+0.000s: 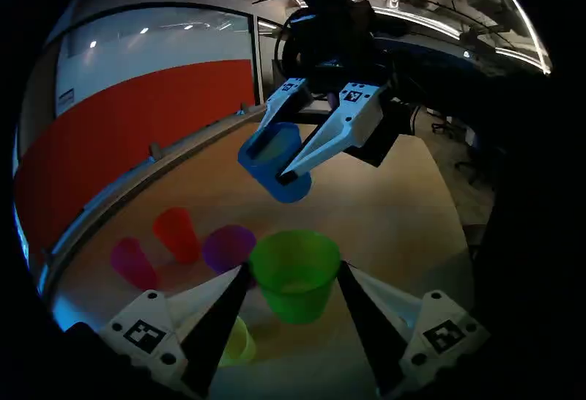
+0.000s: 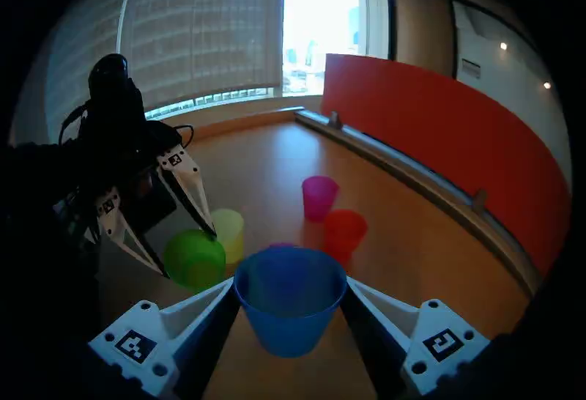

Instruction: Pour water

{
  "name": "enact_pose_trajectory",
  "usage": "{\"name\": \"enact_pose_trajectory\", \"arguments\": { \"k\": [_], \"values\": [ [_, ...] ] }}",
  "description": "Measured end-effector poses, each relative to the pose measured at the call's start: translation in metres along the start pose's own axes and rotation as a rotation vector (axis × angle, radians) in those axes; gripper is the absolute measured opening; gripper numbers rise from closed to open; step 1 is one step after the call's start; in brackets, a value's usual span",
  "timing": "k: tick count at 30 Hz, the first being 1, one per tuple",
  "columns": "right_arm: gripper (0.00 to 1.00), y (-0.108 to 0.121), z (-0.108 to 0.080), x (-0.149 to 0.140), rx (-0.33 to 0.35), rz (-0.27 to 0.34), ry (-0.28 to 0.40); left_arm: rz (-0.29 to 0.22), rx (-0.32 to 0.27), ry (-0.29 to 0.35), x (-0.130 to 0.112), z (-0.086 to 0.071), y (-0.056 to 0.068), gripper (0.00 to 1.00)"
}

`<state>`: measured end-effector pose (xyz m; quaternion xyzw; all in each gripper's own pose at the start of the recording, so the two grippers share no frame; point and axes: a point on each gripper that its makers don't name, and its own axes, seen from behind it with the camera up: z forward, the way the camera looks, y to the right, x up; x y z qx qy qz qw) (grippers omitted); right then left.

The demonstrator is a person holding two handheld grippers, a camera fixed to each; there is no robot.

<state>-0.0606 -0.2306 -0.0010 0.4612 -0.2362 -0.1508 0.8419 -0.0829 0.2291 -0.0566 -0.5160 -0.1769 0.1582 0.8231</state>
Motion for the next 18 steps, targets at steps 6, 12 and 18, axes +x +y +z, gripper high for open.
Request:
{"name": "enact_pose_trajectory", "arguments": {
  "k": [6,12,18],
  "values": [
    [0.91,-0.002,0.005,-0.014,0.008,-0.001,-0.040,0.010,-0.008,-0.030,-0.009,0.005,0.002,0.86],
    [0.91,-0.002,0.010,-0.026,0.011,-0.003,-0.069,0.007,-0.017,-0.047,-0.018,0.010,0.004,0.86],
    [0.90,-0.001,0.013,-0.032,0.013,-0.001,-0.083,0.009,-0.019,-0.059,-0.021,0.012,0.004,0.86]
  ]
}}
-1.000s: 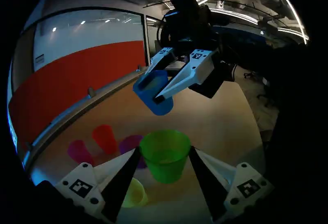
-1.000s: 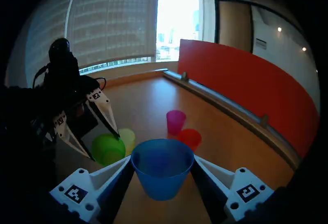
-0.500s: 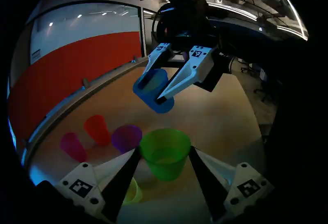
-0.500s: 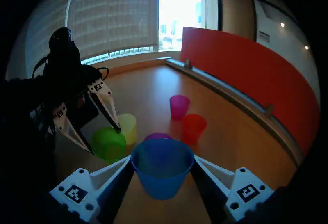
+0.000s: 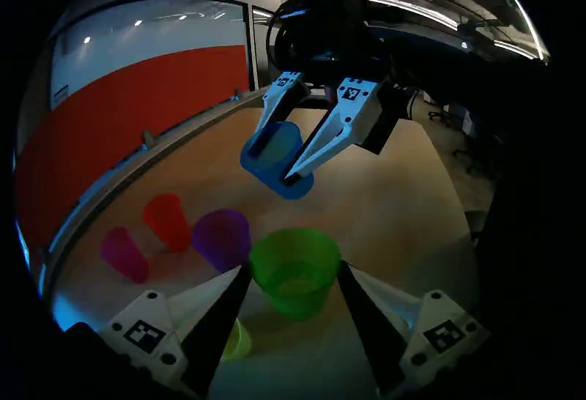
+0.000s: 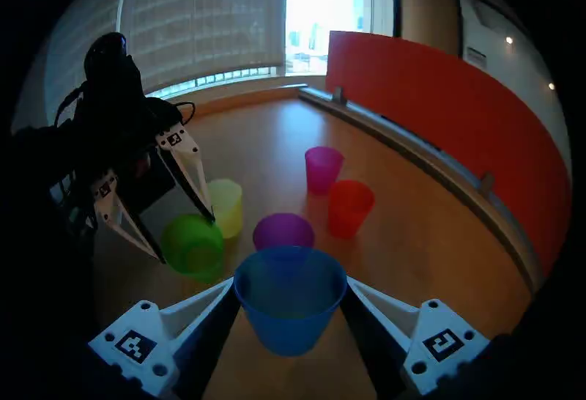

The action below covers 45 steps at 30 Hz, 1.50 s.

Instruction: Pour water

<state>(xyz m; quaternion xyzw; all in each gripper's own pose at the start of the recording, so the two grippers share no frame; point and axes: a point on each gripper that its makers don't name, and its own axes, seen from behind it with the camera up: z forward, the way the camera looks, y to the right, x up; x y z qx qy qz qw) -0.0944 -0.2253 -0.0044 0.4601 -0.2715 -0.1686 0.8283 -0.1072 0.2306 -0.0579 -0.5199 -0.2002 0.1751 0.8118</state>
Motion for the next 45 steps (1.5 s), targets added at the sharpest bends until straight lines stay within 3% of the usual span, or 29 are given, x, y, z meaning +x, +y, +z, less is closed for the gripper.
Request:
{"name": "enact_pose_trajectory", "arguments": {
  "k": [15,36,45],
  "values": [
    [0.91,-0.004,0.013,-0.018,0.013,0.016,-0.028,-0.021,-0.010,-0.007,-0.009,0.011,0.004,0.86],
    [0.91,-0.003,0.022,-0.028,0.006,0.020,-0.045,-0.010,-0.013,-0.025,-0.023,0.018,0.008,0.86],
    [0.91,-0.003,0.023,-0.029,0.005,0.025,-0.046,-0.033,-0.011,-0.012,-0.024,0.018,0.007,0.86]
  ]
}}
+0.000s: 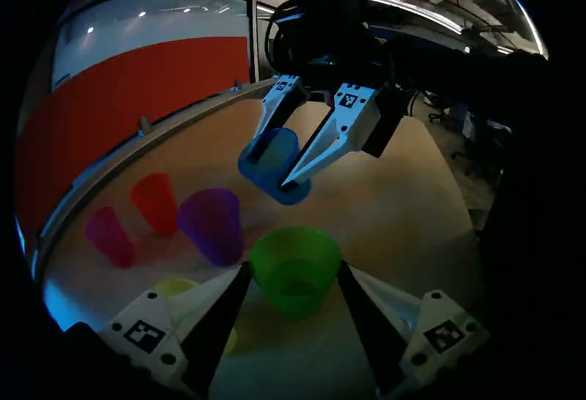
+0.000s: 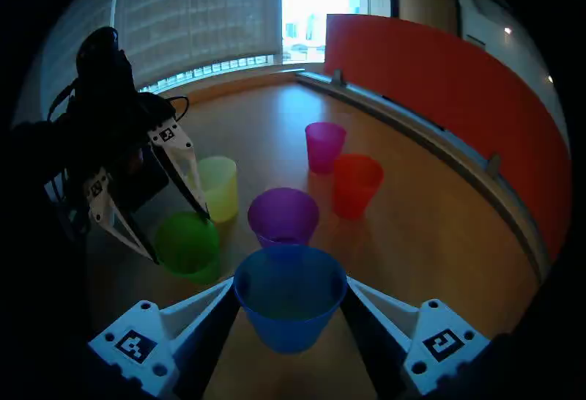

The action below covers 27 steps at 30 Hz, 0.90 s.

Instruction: Pour water

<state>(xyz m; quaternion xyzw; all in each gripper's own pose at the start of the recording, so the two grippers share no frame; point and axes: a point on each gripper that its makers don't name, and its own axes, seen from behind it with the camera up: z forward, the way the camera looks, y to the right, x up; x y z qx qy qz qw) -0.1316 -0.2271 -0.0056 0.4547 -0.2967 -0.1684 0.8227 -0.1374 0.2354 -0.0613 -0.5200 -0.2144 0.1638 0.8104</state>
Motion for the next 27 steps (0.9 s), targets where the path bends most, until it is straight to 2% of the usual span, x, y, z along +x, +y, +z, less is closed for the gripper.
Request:
{"name": "enact_pose_trajectory", "arguments": {
  "k": [14,27],
  "values": [
    [0.91,-0.0004,0.0016,-0.0002,-0.003,-0.003,-0.003,-0.004,-0.002,-0.014,-0.0053,-0.0048,-0.0008,0.86],
    [0.90,-0.0013,0.0017,-0.0017,-0.004,0.001,-0.003,0.010,0.022,-0.029,-0.0092,-0.0036,-0.0043,0.89]
  ]
}}
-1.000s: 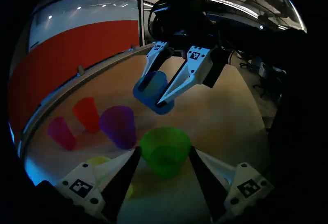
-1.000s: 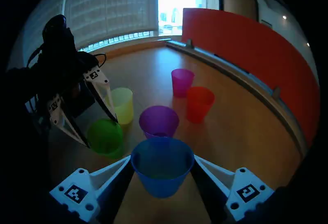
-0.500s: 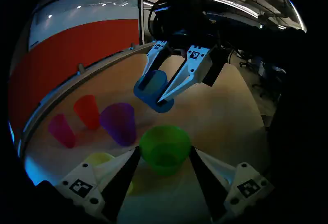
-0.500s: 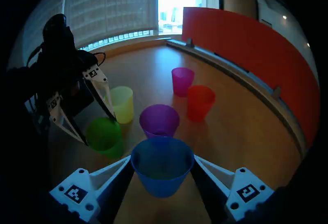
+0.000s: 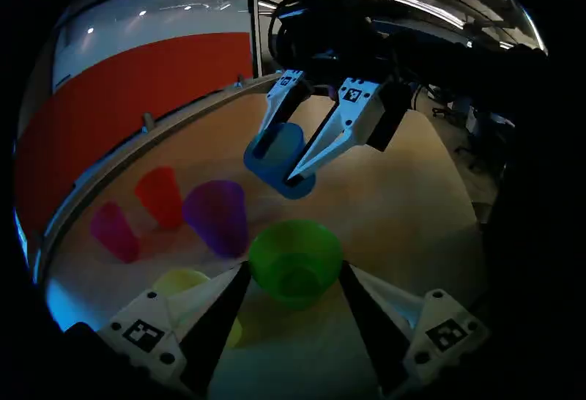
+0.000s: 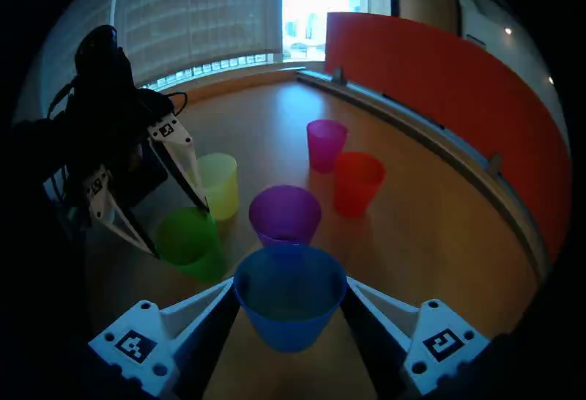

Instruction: Pour water

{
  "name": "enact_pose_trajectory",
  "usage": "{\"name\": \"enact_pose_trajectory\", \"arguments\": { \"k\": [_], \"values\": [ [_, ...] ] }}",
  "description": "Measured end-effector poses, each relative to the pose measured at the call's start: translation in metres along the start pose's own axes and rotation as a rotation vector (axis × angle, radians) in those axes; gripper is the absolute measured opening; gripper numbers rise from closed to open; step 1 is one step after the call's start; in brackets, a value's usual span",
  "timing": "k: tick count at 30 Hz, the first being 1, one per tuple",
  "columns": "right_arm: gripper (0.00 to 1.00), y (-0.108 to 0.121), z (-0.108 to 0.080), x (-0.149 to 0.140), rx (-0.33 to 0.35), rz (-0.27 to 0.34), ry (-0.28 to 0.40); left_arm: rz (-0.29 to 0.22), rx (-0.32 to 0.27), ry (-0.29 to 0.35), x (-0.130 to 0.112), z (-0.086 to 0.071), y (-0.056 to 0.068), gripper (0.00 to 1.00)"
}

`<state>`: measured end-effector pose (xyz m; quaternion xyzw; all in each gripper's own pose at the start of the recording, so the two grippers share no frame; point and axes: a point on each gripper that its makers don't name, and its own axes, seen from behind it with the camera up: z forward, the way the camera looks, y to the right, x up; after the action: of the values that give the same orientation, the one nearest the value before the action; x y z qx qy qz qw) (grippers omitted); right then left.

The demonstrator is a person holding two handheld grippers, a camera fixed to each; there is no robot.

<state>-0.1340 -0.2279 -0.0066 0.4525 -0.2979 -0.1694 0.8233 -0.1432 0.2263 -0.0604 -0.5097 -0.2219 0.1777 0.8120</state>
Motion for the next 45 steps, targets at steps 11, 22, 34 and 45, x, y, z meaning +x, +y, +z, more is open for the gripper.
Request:
{"name": "enact_pose_trajectory", "arguments": {
  "k": [11,22,34,45],
  "values": [
    [0.91,-0.002,0.005,-0.010,0.006,0.013,-0.015,-0.005,0.013,0.003,0.003,-0.003,-0.005,0.99],
    [0.91,-0.004,0.016,-0.022,0.011,0.030,-0.021,0.005,0.020,0.018,0.007,-0.005,-0.004,0.99],
    [0.91,-0.006,0.017,-0.029,0.006,0.028,-0.016,-0.033,0.021,0.062,0.020,-0.011,-0.004,0.99],
    [0.92,-0.006,0.011,-0.037,-0.008,0.037,-0.020,-0.043,0.022,0.063,0.019,-0.013,0.000,0.99]
  ]
}}
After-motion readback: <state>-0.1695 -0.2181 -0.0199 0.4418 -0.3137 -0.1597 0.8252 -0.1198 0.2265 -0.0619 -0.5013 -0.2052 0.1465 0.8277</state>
